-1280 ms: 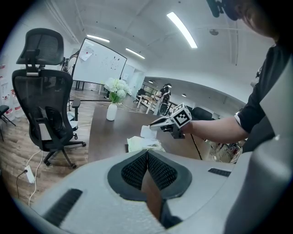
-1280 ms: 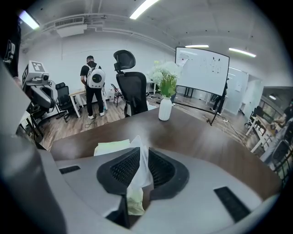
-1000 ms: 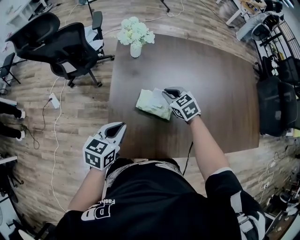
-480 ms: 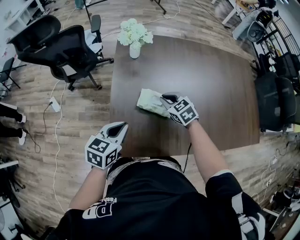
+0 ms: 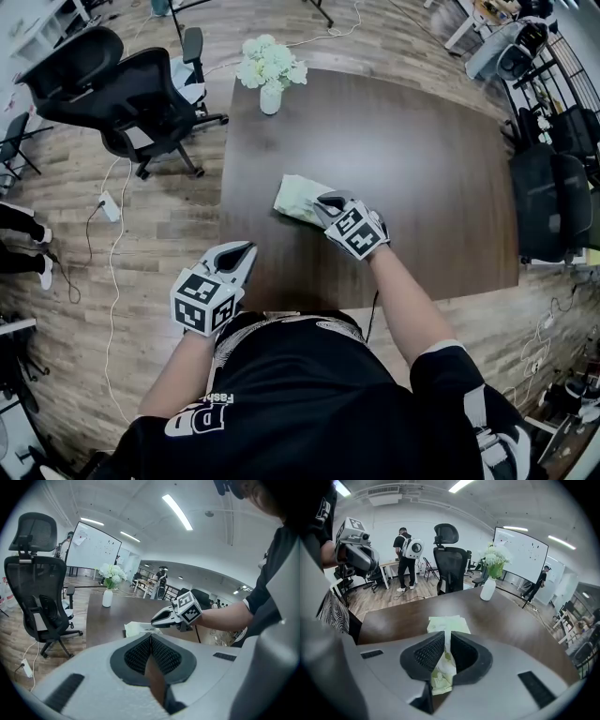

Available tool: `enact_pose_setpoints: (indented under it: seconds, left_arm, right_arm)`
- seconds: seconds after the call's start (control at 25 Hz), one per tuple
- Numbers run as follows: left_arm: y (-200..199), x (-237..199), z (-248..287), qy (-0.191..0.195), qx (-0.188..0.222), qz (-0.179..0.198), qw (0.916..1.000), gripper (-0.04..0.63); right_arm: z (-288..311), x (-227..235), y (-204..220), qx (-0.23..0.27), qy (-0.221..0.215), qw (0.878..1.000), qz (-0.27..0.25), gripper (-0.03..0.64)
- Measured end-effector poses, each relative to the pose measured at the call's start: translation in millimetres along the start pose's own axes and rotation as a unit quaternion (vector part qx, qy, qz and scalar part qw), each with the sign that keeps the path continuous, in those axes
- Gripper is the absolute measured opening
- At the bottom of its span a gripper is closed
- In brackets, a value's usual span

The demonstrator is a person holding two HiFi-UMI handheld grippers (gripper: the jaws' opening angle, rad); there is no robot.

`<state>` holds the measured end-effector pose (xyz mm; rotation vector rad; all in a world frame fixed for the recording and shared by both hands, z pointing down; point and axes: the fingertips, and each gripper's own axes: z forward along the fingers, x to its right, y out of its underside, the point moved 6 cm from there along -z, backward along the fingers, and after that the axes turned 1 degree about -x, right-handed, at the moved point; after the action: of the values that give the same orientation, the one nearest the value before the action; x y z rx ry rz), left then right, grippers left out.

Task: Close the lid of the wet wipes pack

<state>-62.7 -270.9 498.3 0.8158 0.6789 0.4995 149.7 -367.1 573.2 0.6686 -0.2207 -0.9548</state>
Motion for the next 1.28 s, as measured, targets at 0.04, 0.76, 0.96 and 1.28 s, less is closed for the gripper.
enact_pose_setpoints:
  seconds: [0.04,0.76,0.96,1.28]
  left_arm:
    - [0.1,0.1,0.1,-0.001,0.0,-0.001,1.0,0.02]
    - [2.0,-3.3,0.6,-0.011,0.0,-0.012,0.9999,0.02]
    - [2.2,-5.1,1.1,-0.013,-0.002,-0.014,0.9998,0.02]
    - [3.5,-6.3,3.3,-0.013,-0.001,-0.016,0.9998,0.02]
  right_arm:
    - [1.9,-1.3,1.3,-0.001,-0.002,1.0,-0.005,0.044]
    - [20.6,-15.8,14.5,-0.035,-0.019,0.999,-0.037,0.049]
    - [25.4,-17.3,16.9,-0.04,-0.022,0.998,-0.044,0.049]
    - [28.4,-20.1,18.7,-0.053,-0.012,0.997,-0.046,0.049]
